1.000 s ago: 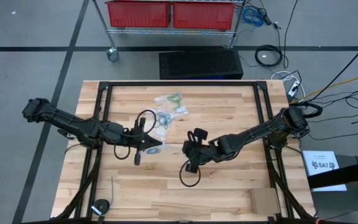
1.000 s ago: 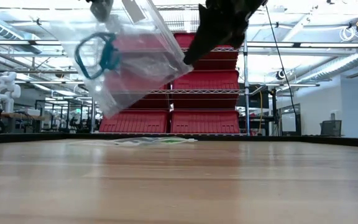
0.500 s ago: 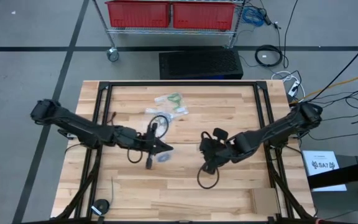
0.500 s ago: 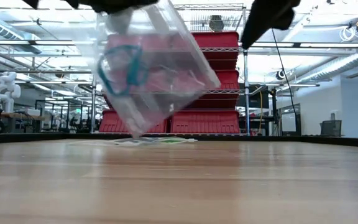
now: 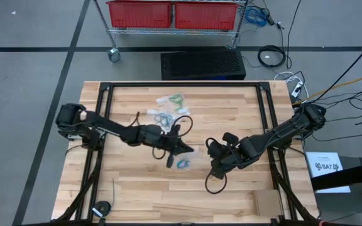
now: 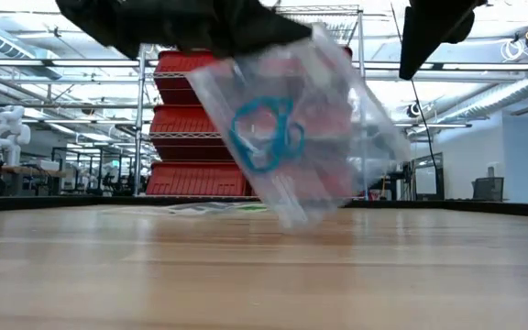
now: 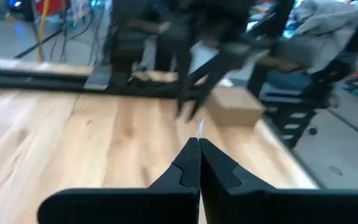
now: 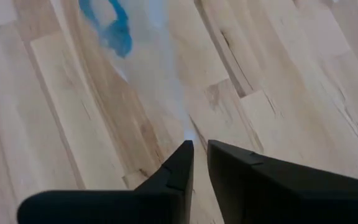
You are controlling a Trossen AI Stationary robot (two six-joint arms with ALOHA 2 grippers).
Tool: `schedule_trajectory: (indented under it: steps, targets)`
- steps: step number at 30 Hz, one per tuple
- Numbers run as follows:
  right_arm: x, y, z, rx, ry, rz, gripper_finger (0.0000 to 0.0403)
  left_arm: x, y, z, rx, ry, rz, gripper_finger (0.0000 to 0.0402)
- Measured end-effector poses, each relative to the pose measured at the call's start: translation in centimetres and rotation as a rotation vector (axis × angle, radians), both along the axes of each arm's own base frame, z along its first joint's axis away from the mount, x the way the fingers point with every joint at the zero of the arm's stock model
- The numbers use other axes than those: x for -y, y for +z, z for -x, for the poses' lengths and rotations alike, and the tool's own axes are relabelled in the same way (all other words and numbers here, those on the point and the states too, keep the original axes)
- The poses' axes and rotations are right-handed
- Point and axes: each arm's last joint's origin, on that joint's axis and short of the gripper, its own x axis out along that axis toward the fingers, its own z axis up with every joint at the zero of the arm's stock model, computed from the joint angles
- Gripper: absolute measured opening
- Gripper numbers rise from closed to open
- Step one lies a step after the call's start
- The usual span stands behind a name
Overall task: Sort rubber bands
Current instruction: Close the bottom transparent zip bag
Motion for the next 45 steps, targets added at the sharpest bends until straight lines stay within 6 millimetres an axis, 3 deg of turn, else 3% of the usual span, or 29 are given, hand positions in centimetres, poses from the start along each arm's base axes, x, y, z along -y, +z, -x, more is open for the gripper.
schedule_trajectory:
  steps: [6,12,18,21,24,28,31,36,40,45]
  targets:
    - [0.6,0.0,-0.2,-0.002,-0.004,0.009,0.0038,-3.5,-2.3,-0.7,-0.102,0.071,0.0,0.0008]
    - [2.3,0.1,-1.2,0.002,0.046,0.053,0.0038,-6.0,-4.1,-0.8,-0.184,0.125,-0.052,0.0061]
    - [5.1,-2.0,-2.6,0.018,0.19,0.066,0.0014,-8.0,-4.0,-0.4,-0.201,0.183,-0.046,0.0125]
    - [5.8,-4.1,-3.3,0.101,0.204,-0.013,0.0003,-9.3,-2.8,0.6,-0.226,0.221,-0.051,0.0134]
    - [5.5,-6.6,-3.6,0.242,0.221,-0.109,0.0001,-10.2,-1.3,2.0,-0.278,0.262,-0.082,0.0116]
    - [4.7,-9.9,-3.2,0.336,0.191,-0.188,0.0001,-10.5,0.7,4.1,-0.33,0.329,-0.185,0.0054]
    - [3.8,-12.0,-3.0,0.305,0.179,-0.213,0.0,-10.5,2.0,5.3,-0.338,0.36,-0.216,0.001]
    - [2.5,-15.1,-2.9,0.183,0.195,-0.264,0.0,-10.2,3.5,6.4,-0.306,0.37,-0.213,0.0006]
    - [2.5,-15.5,-2.2,0.066,0.174,-0.31,0.0,-10.0,3.4,7.1,-0.298,0.372,-0.185,0.0004]
    - [3.5,-13.9,0.8,-0.145,0.149,-0.282,0.0,-9.8,2.1,8.0,-0.317,0.383,-0.141,0.0003]
